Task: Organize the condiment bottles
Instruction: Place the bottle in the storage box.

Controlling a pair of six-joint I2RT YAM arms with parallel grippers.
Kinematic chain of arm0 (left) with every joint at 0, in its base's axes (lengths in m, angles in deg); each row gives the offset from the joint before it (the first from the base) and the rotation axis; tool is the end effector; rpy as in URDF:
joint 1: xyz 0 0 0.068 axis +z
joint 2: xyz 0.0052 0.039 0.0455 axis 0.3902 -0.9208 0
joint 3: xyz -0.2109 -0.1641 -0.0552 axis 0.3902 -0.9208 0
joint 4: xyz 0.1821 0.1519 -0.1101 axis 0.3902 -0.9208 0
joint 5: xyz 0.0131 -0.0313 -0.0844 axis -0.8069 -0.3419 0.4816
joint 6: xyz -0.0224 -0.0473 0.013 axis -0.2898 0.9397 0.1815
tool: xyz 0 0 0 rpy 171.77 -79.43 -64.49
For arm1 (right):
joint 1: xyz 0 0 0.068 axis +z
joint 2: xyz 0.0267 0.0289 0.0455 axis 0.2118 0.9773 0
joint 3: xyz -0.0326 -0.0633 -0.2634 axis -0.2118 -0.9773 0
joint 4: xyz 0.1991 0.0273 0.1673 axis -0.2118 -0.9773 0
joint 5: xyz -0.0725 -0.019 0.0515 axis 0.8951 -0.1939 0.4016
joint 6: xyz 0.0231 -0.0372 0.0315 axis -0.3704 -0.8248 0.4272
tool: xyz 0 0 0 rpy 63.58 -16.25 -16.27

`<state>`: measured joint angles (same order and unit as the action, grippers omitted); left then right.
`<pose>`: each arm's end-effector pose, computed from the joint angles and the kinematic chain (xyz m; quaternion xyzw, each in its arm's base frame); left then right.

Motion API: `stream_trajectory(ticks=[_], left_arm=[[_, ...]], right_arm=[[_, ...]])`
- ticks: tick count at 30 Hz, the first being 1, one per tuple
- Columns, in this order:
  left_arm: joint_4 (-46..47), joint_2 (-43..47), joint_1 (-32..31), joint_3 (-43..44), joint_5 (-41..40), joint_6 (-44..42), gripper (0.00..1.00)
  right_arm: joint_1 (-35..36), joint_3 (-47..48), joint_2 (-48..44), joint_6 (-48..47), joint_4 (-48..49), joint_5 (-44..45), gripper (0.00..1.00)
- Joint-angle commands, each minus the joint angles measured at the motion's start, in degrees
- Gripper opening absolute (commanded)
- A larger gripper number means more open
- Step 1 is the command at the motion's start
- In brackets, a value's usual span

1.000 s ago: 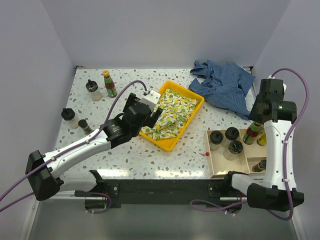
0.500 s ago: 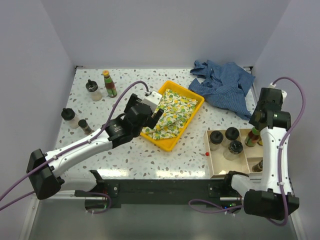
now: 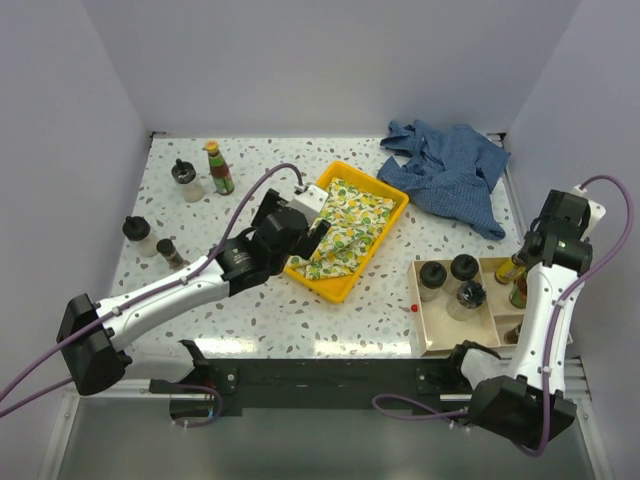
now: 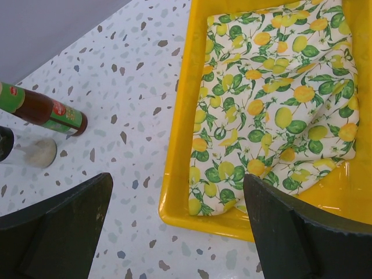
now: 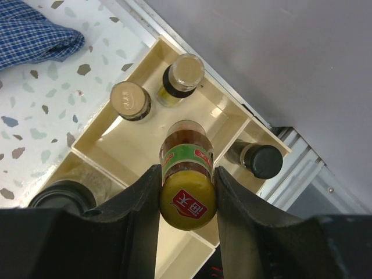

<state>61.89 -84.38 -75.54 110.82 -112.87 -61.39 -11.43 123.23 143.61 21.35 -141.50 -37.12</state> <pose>0.1869 -0.2108 0.3152 0.2279 0.8100 0.0192 0.5400 0.1631 -0.0878 0.3483 0.3604 0.8413 -0.2342 0.3279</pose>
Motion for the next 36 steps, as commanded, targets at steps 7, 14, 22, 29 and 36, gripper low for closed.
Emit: stream_trajectory(ticks=[7,14,22,29,36], left_arm=[[1.9,-0.4,-0.4,0.1,-0.3,-0.3,1.0],[2.0,0.2,-0.4,0.0,-0.8,-0.2,1.0],[2.0,0.8,-0.4,0.0,-1.1,-0.4,1.0],[2.1,1.4,-0.4,0.0,-1.3,-0.5,1.0],[2.0,2.4,-0.5,-0.1,-1.6,-0.6,1.0]], right_arm=[[-3.4,-3.6,-3.3,2.8,11.6,1.9,0.0],[-3.7,-5.9,-2.3,4.2,14.8,2.5,0.0],[-3.8,-7.2,-1.5,5.4,16.9,2.8,0.16],[-3.8,-8.1,-1.4,5.5,16.9,4.2,0.26],[-3.8,-7.5,-1.0,6.8,15.9,3.6,0.51]])
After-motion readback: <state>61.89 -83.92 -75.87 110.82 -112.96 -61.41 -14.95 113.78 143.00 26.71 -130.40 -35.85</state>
